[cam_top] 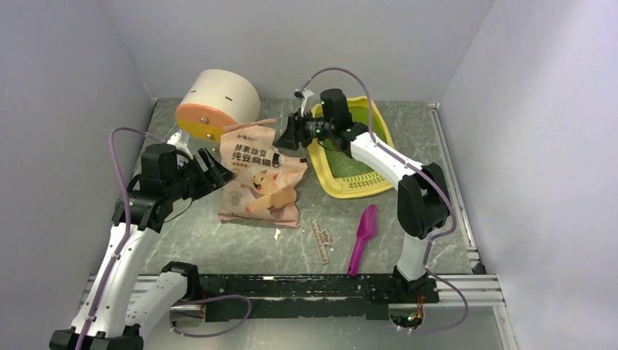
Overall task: Fill the litter box with clean litter
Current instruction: Open the cat litter bag at the center of the board.
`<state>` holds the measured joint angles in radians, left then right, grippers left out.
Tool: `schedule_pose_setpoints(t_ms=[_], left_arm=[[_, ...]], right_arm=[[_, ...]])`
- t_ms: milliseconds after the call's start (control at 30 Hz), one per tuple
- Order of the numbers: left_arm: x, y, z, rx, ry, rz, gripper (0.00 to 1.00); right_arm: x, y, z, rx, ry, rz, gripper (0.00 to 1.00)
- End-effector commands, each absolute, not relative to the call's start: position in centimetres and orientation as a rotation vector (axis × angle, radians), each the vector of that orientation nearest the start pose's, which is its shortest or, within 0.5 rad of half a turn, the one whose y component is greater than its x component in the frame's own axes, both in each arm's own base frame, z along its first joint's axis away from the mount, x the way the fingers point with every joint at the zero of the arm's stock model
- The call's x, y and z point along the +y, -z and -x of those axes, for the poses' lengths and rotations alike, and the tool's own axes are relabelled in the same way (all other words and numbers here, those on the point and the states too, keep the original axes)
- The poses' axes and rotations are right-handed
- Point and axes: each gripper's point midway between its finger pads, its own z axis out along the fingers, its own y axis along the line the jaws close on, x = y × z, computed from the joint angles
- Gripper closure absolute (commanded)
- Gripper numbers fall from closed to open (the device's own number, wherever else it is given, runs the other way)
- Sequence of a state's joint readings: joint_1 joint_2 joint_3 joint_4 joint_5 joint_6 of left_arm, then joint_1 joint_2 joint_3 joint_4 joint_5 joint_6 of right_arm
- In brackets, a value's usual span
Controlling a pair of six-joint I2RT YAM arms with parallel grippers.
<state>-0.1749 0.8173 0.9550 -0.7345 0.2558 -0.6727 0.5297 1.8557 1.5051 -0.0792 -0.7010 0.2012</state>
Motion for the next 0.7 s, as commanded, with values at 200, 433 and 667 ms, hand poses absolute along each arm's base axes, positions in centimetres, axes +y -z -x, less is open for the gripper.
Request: schedule_pose_setpoints(t_ms=[200, 433, 667], left_arm=[[-11.4, -25.9, -23.4, 2.147, 0.781, 0.39, 0.14], [-11.5, -25.6, -23.2, 2.16, 0.785, 0.393, 0.15], [-11.5, -25.8, -23.3, 2.151, 0.787, 0.388, 0.15]], right_arm=[[38.1, -21.4, -36.5, 1.907, -1.296, 0.835, 0.47], [38.9, -19.6, -37.6, 1.97, -1.293, 0.829, 0.47], [39.7, -18.4, -37.1, 1.982, -1.335, 0.87, 0.52]])
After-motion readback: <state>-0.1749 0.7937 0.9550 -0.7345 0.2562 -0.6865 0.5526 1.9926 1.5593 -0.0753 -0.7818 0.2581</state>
